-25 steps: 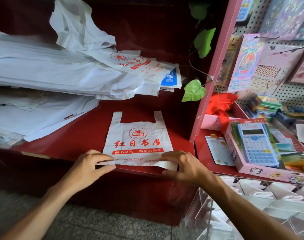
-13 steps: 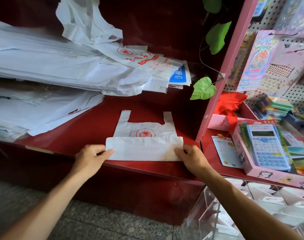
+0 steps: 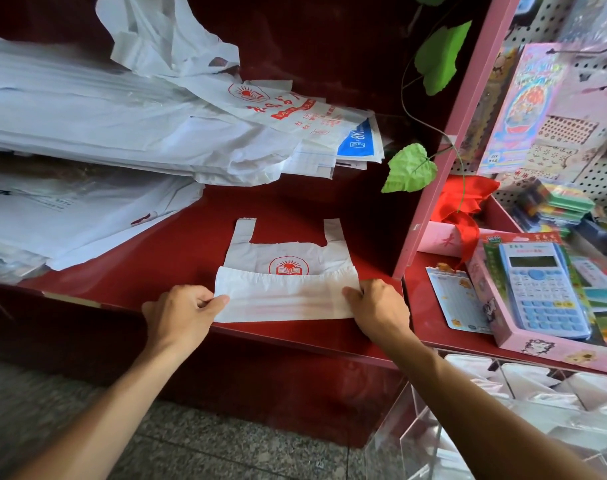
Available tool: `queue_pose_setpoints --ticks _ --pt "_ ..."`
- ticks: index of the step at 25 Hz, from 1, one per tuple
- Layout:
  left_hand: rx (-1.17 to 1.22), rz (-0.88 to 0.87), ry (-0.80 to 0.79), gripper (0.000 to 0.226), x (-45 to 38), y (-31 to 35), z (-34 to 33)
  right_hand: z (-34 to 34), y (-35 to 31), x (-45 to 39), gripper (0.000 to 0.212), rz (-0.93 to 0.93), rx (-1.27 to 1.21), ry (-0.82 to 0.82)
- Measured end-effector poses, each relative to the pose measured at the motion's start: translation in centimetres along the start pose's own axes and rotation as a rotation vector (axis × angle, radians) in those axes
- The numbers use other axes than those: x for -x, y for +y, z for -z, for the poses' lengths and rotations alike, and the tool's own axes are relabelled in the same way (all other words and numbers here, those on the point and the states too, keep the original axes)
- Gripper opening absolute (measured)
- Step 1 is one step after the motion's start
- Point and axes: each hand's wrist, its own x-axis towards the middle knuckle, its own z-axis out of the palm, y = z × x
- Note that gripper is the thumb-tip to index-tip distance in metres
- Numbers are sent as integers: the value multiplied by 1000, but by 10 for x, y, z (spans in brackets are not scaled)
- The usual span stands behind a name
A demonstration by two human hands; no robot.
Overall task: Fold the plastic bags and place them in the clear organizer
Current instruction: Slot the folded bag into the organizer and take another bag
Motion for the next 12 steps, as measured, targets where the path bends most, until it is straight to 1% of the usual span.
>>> queue_pose_setpoints --ticks 2,8,12 --pt "-17 7 10 43 2 2 0 0 0 1 39 -22 27 25" --pt "-78 -12 51 38 5 4 -2 -2 -3 5 37 -13 87 72" --pt "-94 21 49 36 3 5 -4 -3 -5 7 38 -12 148 103"
